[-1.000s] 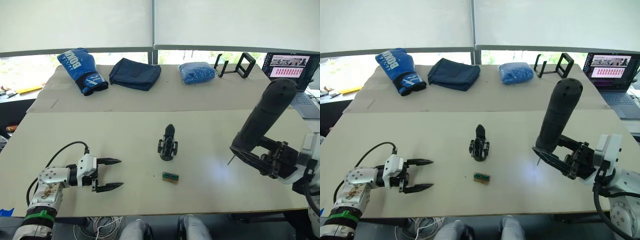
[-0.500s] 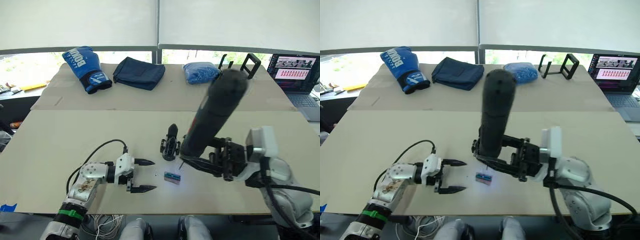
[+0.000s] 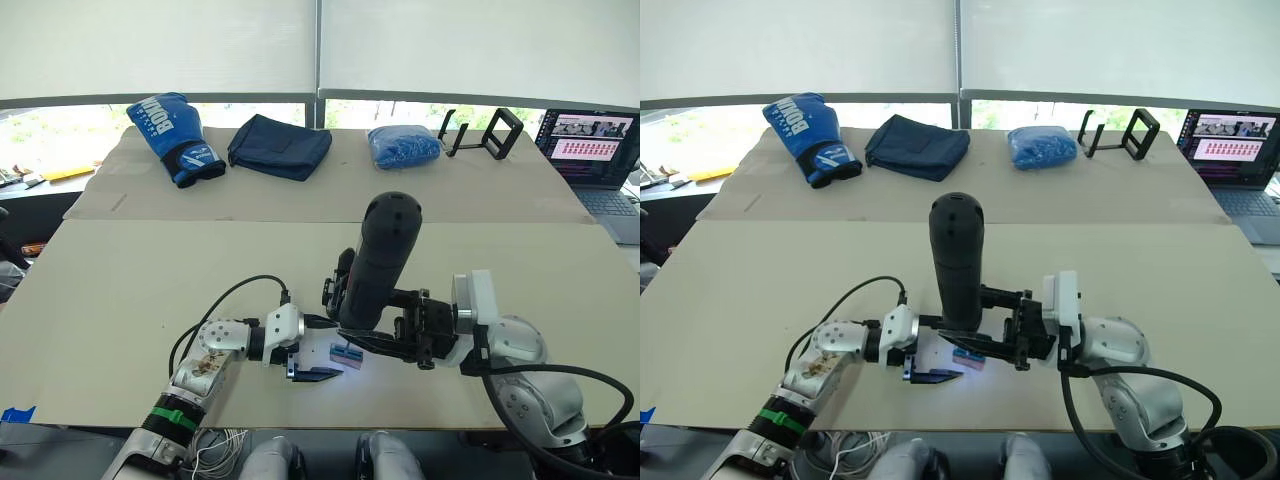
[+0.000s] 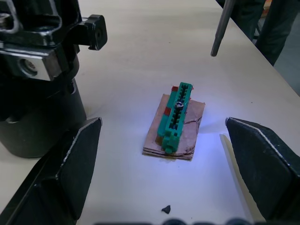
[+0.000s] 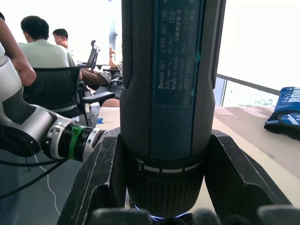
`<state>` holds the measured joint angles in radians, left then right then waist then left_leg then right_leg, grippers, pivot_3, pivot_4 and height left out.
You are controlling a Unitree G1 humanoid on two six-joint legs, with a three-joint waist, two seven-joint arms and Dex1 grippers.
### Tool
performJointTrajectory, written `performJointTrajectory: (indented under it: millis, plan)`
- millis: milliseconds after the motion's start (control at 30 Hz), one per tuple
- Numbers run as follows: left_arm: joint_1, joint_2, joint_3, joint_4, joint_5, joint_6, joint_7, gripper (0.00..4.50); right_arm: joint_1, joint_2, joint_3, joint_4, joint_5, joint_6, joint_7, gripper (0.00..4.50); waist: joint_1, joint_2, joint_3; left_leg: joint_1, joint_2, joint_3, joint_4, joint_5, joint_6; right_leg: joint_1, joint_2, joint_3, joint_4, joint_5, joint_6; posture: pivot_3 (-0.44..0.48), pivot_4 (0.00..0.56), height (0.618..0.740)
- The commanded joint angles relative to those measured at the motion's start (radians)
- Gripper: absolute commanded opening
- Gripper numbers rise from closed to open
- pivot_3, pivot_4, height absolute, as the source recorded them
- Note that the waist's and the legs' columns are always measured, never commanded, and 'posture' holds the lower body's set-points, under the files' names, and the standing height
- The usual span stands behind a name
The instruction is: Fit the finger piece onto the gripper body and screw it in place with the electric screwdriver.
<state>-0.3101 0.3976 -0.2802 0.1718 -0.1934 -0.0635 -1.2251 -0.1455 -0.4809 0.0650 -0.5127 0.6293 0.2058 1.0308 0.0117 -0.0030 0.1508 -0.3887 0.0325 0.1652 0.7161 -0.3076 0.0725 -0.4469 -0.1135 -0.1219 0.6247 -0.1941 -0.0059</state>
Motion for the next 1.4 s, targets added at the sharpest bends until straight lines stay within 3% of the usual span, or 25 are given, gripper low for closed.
performJointTrajectory:
  millis: [33,1400]
  plan:
    - [-0.002,-0.001,-0.032,0.010,0.012,0.001,-0.015,4.45,-0.018,0.017,-0.003,-0.004,-0.005,-0.056,0.008,1.91,0.000,0.000,0.000,0.000,0.000,0.000,0.000,0.000,0.000,0.000,0.000,0.000,0.000,0.000,0.000,0.000,0.150,0.740]
    - [0.017,0.010,-0.075,0.009,0.037,-0.024,-0.018,4.45,-0.038,0.029,0.029,0.095,-0.076,-0.106,0.054,1.91,0.000,0.000,0.000,0.005,0.000,-0.001,0.000,0.000,0.000,0.005,-0.001,0.000,-0.001,0.000,0.000,0.000,0.150,0.740]
